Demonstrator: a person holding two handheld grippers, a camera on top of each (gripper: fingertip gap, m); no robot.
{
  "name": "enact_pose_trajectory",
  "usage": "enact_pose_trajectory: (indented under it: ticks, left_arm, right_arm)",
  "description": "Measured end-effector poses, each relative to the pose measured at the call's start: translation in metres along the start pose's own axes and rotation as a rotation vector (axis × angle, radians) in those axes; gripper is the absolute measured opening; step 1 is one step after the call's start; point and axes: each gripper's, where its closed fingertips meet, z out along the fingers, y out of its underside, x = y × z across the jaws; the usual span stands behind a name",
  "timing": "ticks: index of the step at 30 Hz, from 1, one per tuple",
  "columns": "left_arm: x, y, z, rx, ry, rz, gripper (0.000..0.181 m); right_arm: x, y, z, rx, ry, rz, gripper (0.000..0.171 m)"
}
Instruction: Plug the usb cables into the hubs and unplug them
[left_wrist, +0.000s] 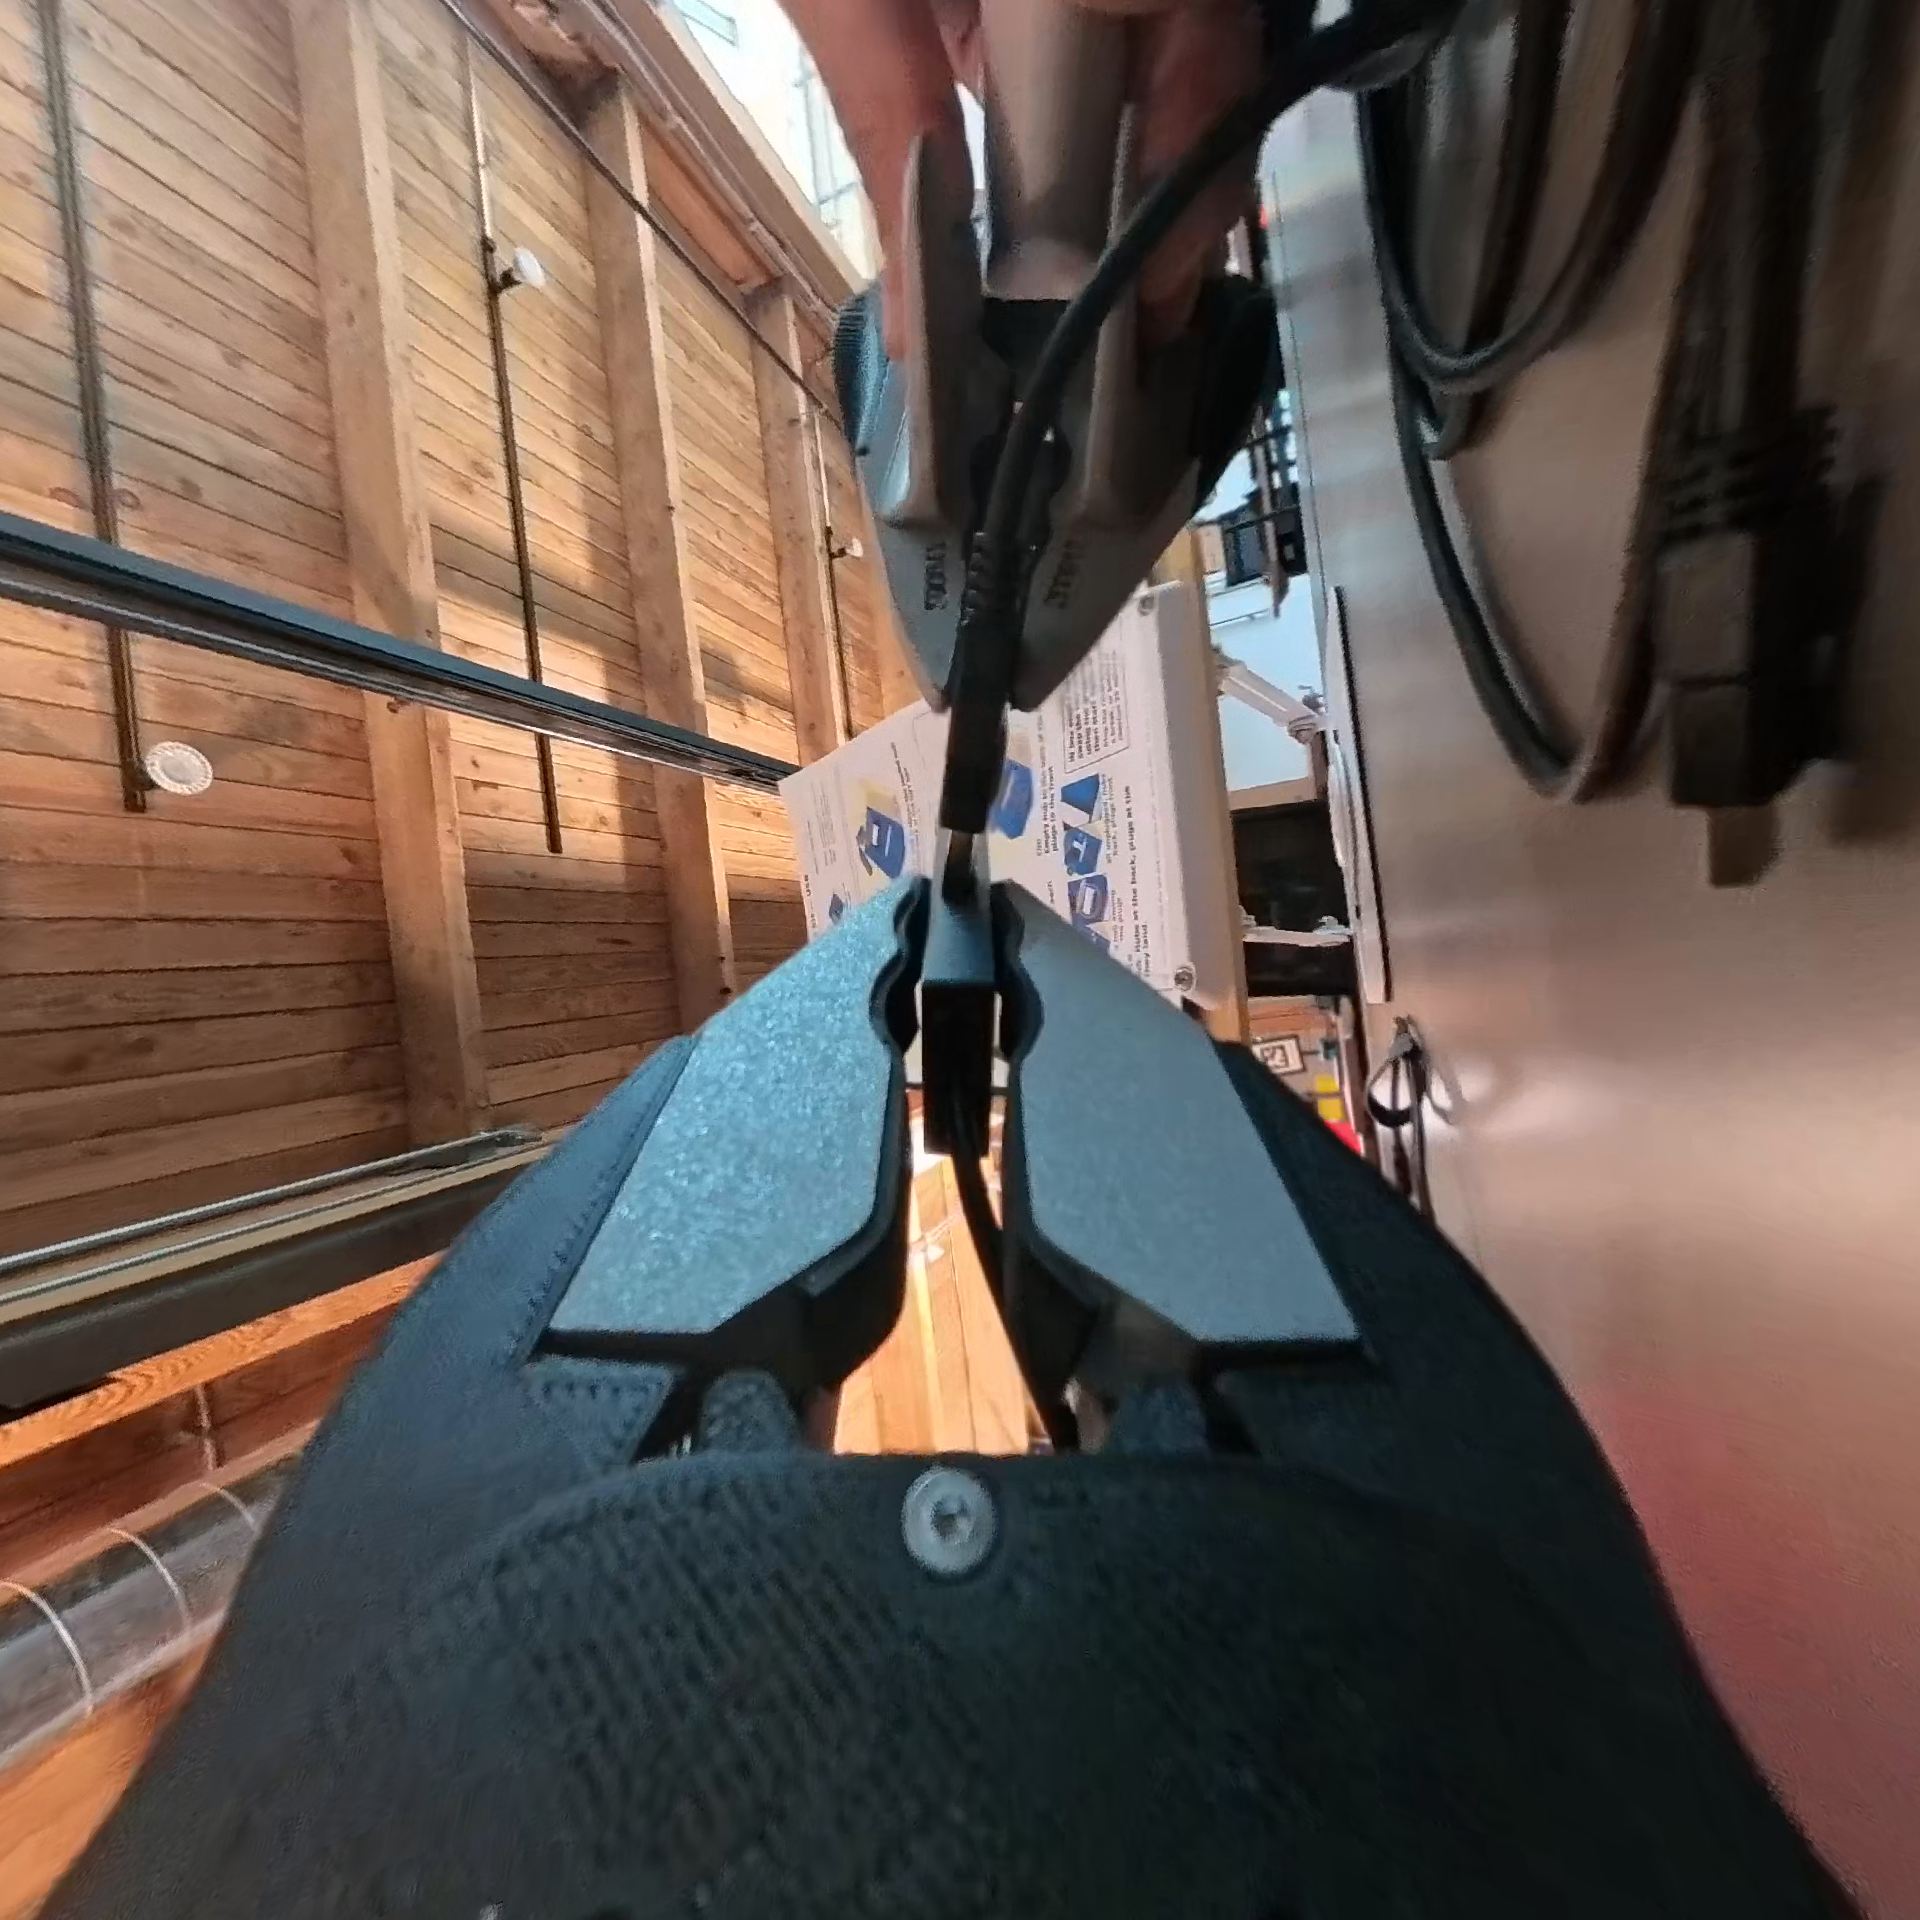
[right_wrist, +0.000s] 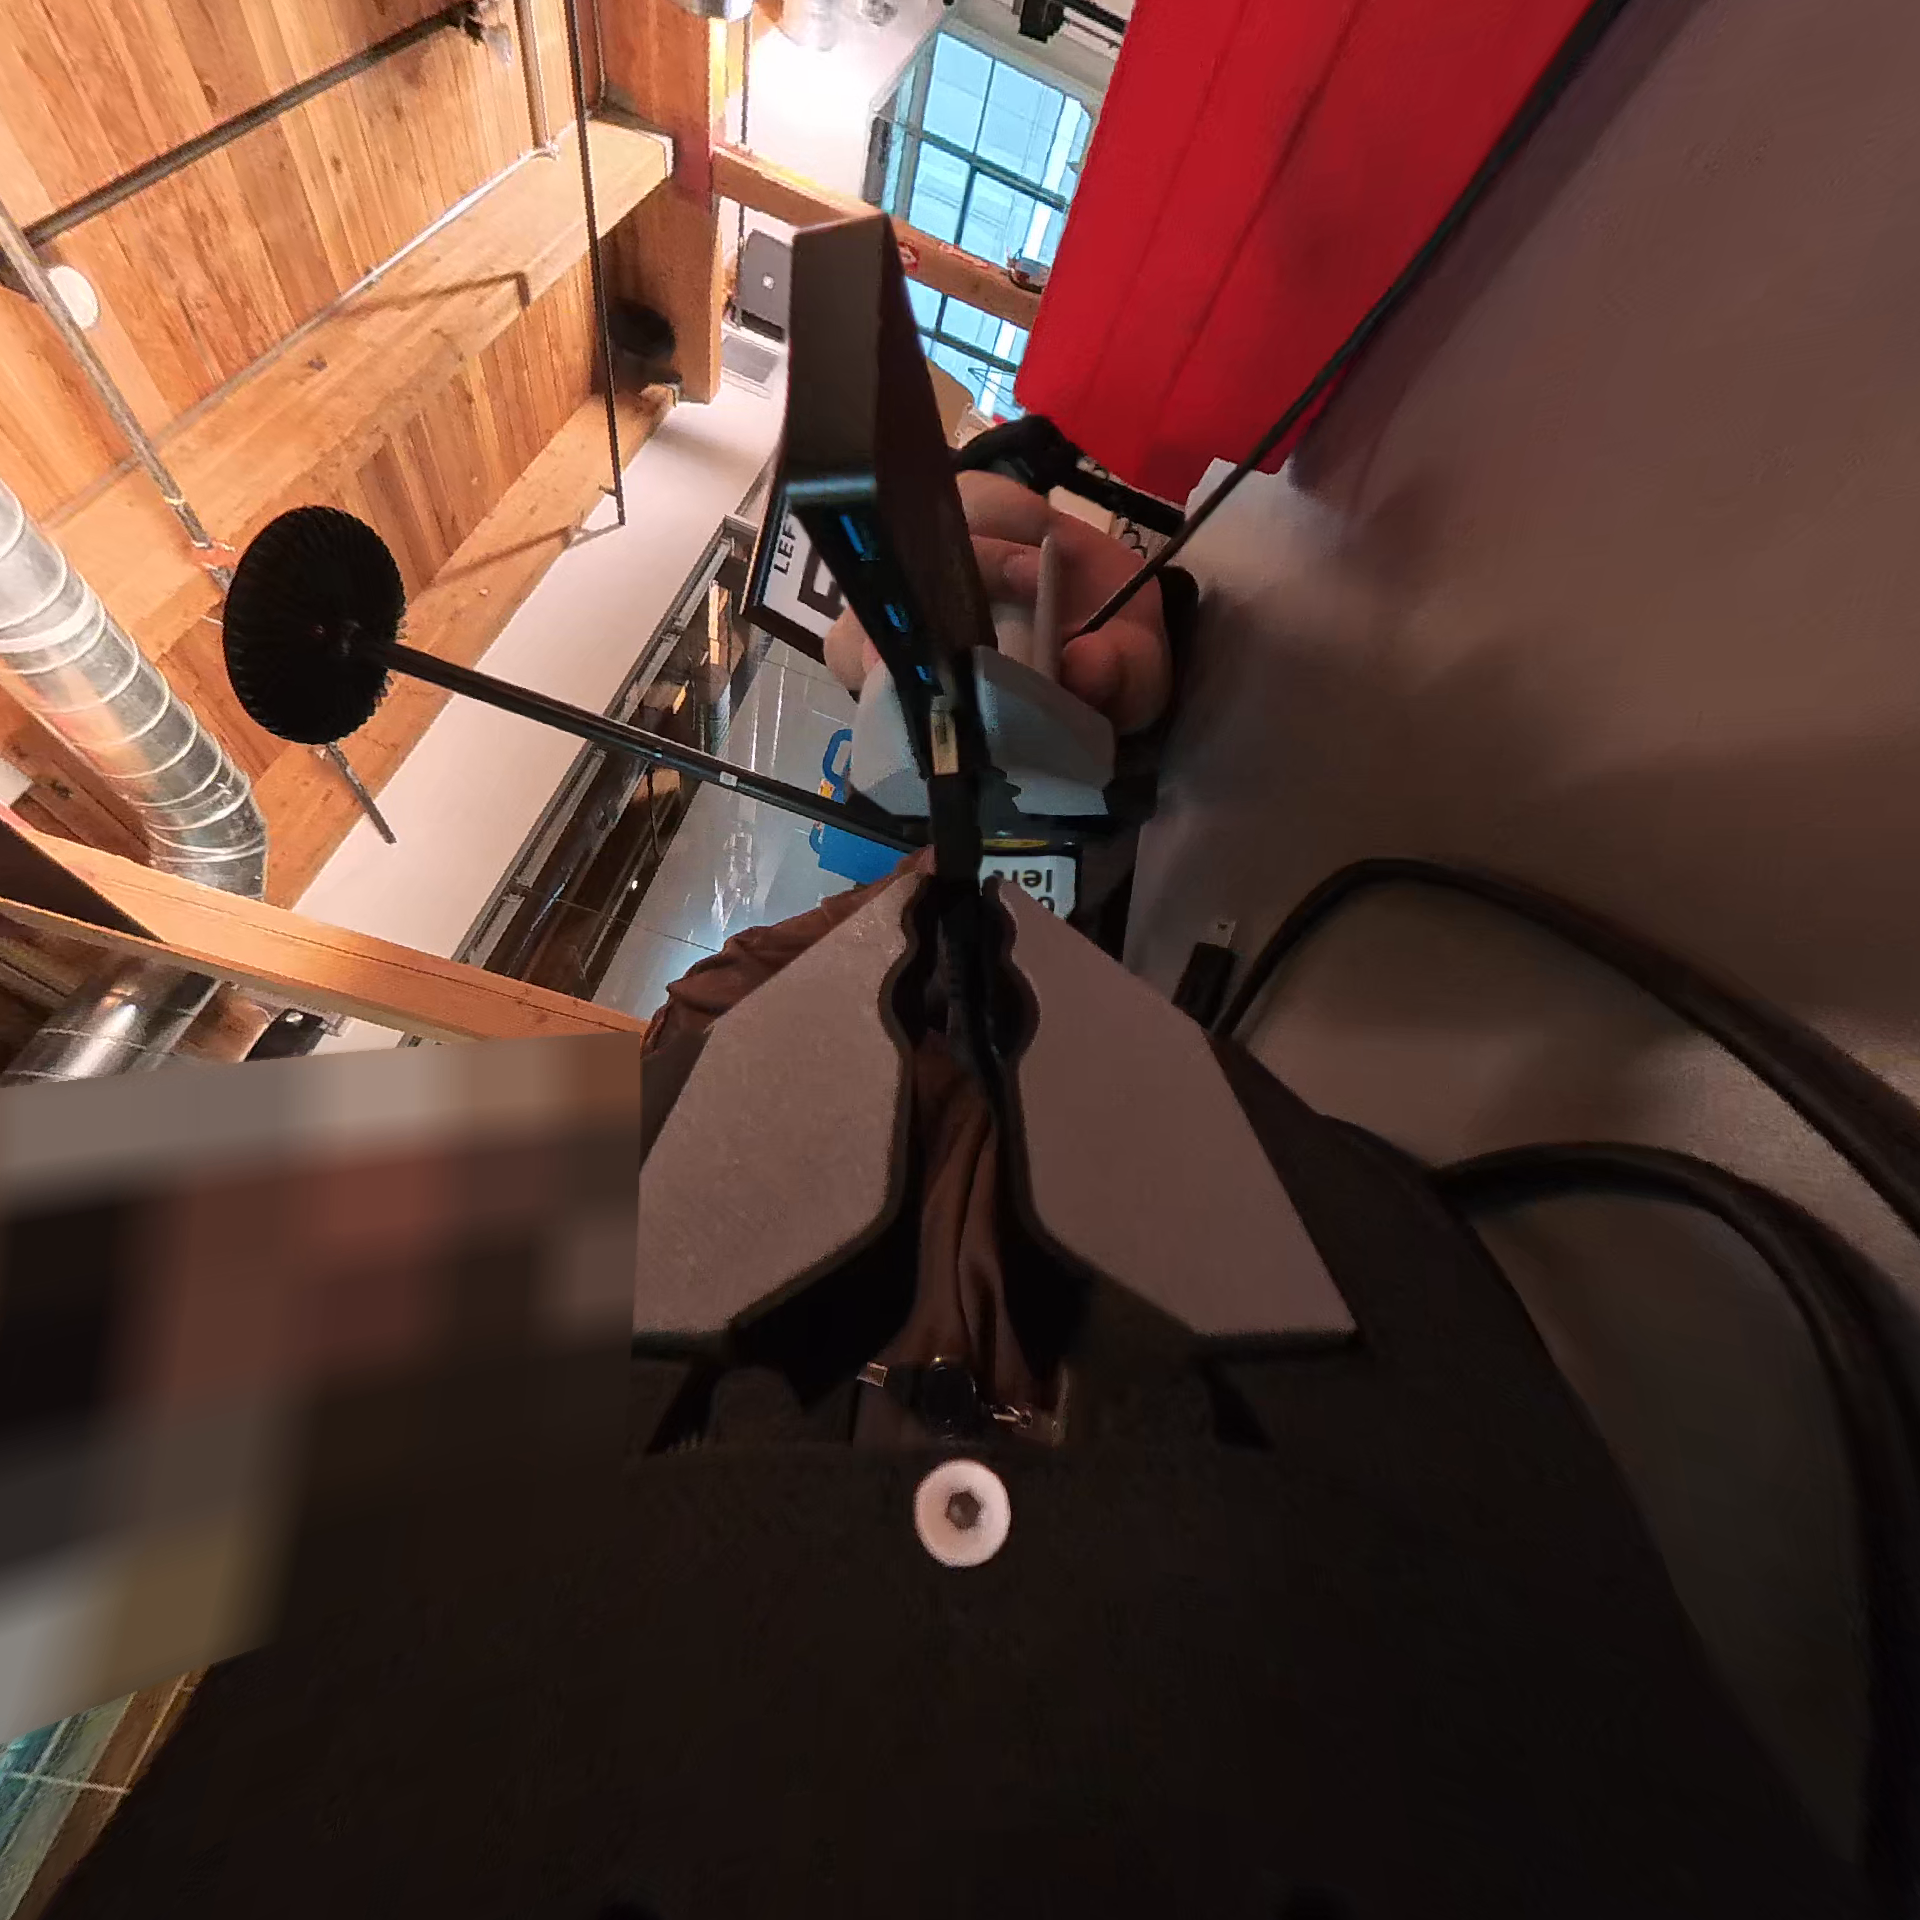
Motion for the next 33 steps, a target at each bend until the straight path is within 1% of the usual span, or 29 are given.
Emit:
enact_pose_trajectory:
  ticks: [1,5,8,9,12,15,20,24,27,33]
  left_arm:
    - [0.003,0.0,-0.001,0.004,0.011,0.011,0.01]
    - [0.0,-0.004,-0.011,0.068,0.009,-0.038,0.009]
    - [-0.004,-0.002,-0.01,0.048,0.002,-0.078,0.009]
    - [-0.004,-0.002,-0.01,0.045,0.005,-0.08,0.009]
    - [-0.002,-0.005,-0.011,0.059,0.011,-0.066,0.009]
    - [-0.004,-0.005,-0.012,0.069,0.018,-0.115,0.009]
    - [-0.001,-0.001,-0.012,0.039,0.032,-0.102,0.009]
    - [0.006,0.001,-0.01,0.009,0.06,-0.07,0.009]
    - [0.007,0.005,-0.008,-0.019,0.083,-0.107,0.009]
    - [0.01,0.002,-0.01,-0.019,0.122,-0.161,0.008]
  right_arm:
    - [0.002,0.0,0.0,-0.003,0.009,0.004,0.007]
    - [0.0,0.01,0.009,-0.071,-0.014,0.003,0.007]
    - [-0.003,0.009,0.012,-0.066,-0.044,0.007,0.006]
    - [-0.003,0.008,0.011,-0.063,-0.052,0.013,0.004]
    - [-0.002,0.009,0.008,-0.074,-0.051,0.02,0.006]
    - [-0.002,0.005,0.005,-0.048,-0.038,0.005,0.006]
    - [0.002,-0.001,0.007,-0.029,0.022,-0.054,0.006]
    - [0.006,-0.003,0.011,-0.015,0.031,-0.052,0.005]
    - [0.005,-0.009,0.01,0.032,0.02,-0.043,0.005]
    - [0.006,-0.012,0.008,0.04,0.005,-0.035,0.004]
